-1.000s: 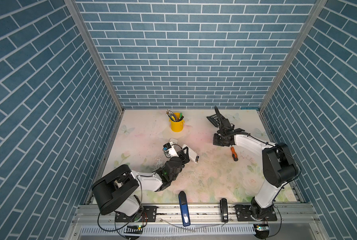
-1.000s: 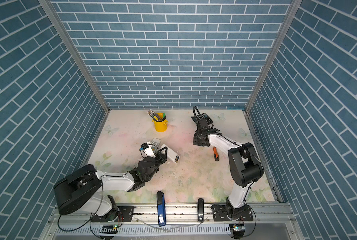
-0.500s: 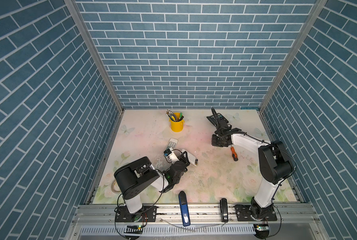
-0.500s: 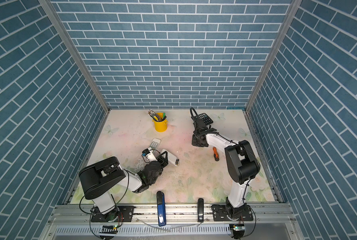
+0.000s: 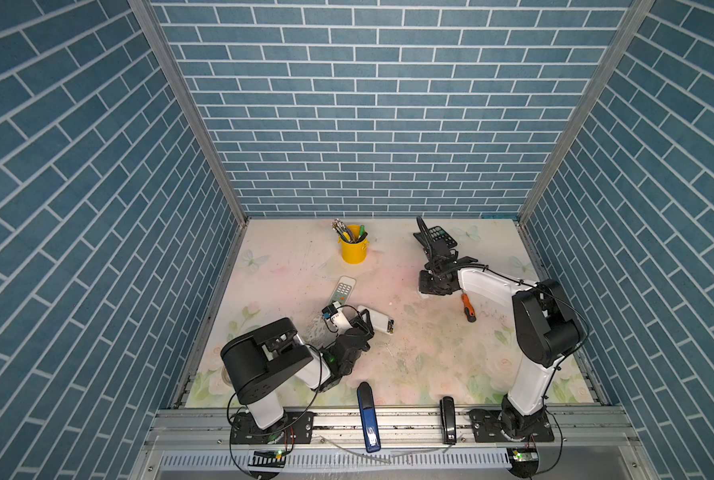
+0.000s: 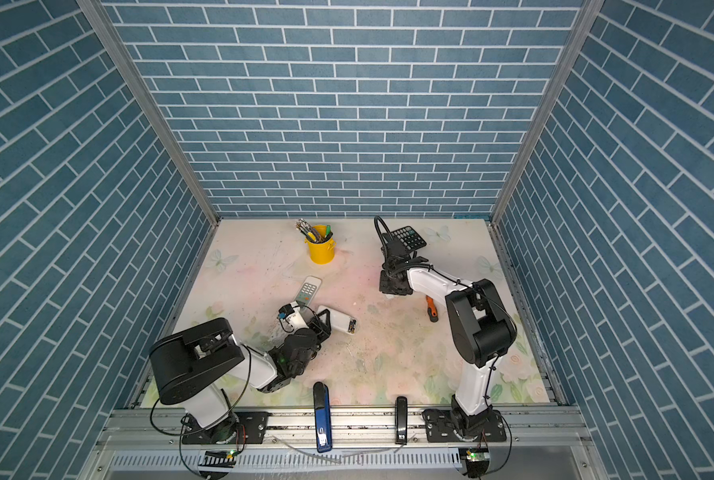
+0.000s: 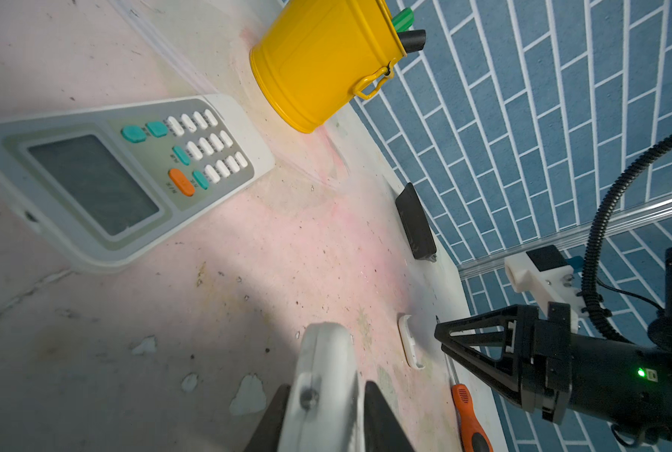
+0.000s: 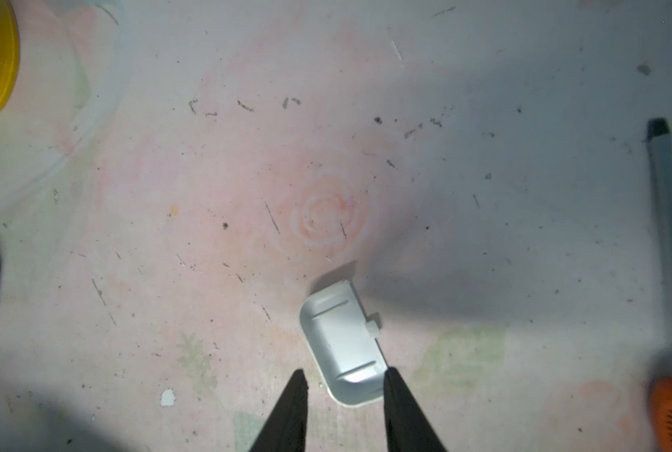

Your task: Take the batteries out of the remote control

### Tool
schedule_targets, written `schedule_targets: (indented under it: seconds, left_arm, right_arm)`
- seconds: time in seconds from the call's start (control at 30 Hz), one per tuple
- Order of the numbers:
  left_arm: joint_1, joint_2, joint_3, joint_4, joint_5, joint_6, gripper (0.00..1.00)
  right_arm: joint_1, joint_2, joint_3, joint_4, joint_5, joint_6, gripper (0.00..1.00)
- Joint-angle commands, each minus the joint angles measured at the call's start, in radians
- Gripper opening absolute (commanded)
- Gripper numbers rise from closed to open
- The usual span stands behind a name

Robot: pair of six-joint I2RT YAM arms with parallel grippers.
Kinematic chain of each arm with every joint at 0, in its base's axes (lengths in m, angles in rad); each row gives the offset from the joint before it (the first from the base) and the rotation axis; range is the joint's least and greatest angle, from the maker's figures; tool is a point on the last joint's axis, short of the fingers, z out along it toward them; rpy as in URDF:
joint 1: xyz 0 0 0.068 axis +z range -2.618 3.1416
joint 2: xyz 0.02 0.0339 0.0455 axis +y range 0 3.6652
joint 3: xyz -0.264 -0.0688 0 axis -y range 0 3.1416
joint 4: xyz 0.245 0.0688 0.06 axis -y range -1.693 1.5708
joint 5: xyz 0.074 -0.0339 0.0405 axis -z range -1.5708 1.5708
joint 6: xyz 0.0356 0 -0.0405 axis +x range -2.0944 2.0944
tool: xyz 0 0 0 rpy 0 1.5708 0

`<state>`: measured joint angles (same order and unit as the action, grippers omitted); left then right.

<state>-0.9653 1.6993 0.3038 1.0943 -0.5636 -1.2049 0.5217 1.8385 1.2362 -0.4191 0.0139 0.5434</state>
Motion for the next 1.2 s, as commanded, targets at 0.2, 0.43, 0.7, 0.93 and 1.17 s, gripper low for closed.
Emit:
schedule_targets:
  seconds: [0.2,0.43,0.7,0.93,1.17]
  left_arm:
    - [-0.024,-0.008,-0.057,0.026,0.016,-0.026,0.35]
    - [-0.036,-0.007,-0.076,0.017,0.045,-0.036,0.37]
    - [-0.039,-0.077,-0.118,-0.058,0.033,-0.045,0.43]
    - [-0.041,-0.199,-0.152,-0.186,0.013,-0.043,0.48]
    - [-0.041,-0.4,-0.149,-0.428,-0.005,-0.014,0.51]
  right_arm:
    - [0.012,-0.031,0.032,-0.012,0.011,0.011,0.35]
    - [0.018,-0.054,0.015,-0.005,0.01,0.016,0.35]
    - [0.024,-0.08,0.001,-0.004,0.015,0.022,0.35]
    - [0.025,-0.109,-0.01,-0.015,0.03,0.023,0.35]
    - [0.024,-0.175,-0.016,-0.072,0.071,0.0,0.37]
